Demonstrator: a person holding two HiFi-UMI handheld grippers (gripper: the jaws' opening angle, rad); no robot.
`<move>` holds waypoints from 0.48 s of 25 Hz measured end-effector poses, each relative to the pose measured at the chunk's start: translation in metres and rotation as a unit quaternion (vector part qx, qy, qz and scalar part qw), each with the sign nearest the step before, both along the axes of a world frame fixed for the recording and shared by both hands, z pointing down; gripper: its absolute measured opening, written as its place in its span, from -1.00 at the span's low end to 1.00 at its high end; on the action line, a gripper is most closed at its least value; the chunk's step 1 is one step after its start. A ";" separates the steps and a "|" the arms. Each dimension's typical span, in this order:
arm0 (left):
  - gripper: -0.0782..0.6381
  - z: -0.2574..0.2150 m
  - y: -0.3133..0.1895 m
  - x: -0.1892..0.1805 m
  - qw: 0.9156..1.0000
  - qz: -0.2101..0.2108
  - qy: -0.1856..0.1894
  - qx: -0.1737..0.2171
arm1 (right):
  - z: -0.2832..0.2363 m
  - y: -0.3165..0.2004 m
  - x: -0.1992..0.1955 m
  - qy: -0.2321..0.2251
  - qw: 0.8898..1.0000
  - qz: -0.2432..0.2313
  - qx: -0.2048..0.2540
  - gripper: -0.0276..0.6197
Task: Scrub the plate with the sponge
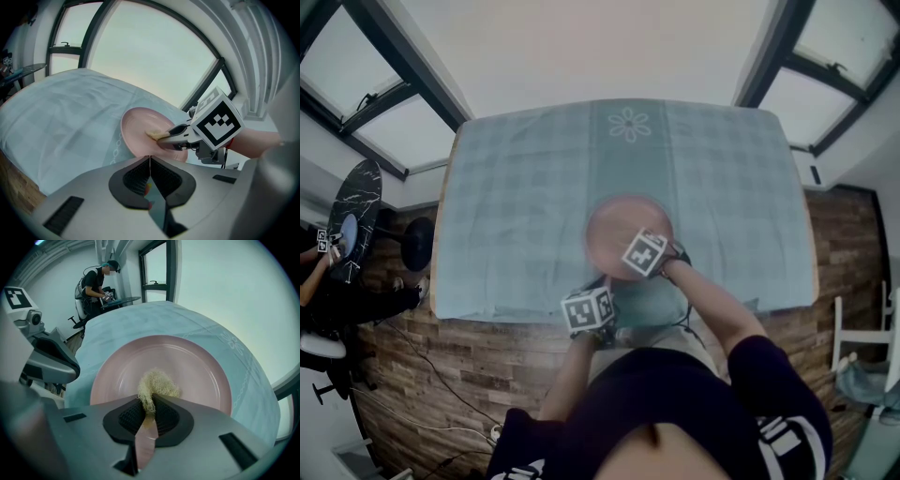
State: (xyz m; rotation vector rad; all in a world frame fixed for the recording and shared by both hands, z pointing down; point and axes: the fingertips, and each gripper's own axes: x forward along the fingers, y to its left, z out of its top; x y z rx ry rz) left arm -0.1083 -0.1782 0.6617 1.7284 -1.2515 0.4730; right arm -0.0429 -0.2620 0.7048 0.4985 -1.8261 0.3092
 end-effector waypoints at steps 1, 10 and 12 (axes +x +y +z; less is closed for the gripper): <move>-0.75 0.001 0.001 0.000 1.000 0.000 -0.002 -0.001 | 0.000 0.001 0.002 0.002 1.000 0.001 0.000 -0.80; -0.75 -0.002 0.012 -0.002 1.000 0.006 0.001 0.002 | -0.002 0.010 0.006 0.003 1.000 0.009 0.014 -0.80; -0.75 -0.003 0.014 -0.004 1.000 0.005 0.000 0.004 | -0.002 0.015 -0.002 -0.014 1.000 0.005 0.008 -0.80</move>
